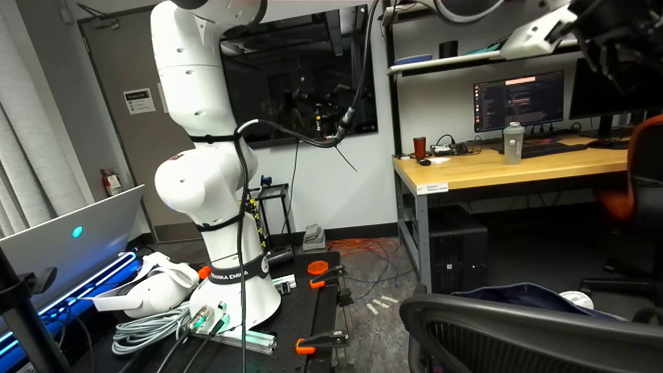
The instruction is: Take the jacket off the back of the chair and put it on the seat
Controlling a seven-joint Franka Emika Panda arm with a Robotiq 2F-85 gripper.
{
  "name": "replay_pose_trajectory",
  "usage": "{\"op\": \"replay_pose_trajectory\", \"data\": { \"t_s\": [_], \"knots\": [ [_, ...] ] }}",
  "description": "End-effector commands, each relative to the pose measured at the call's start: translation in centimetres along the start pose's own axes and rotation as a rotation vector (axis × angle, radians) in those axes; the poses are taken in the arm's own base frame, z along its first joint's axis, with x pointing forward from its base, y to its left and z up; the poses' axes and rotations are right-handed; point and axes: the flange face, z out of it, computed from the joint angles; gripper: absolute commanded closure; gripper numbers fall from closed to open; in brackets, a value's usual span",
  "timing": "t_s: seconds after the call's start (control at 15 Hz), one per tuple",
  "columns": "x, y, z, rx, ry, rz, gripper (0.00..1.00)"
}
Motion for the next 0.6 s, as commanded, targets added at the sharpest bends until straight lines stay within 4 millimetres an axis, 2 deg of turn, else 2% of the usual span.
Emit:
{"op": "replay_pose_trajectory", "data": {
  "t_s": [0.0,0.2,0.53],
  "knots": [
    [-4.2,-0.1,3.2,-0.004,0.028,-0.054,0.0],
    [-7.0,-1.4,5.6,-0.002,0.042,-0.095,0.0],
    [-9.4,-3.8,7.3,0.025,0.059,-0.126,0.0]
  ]
}}
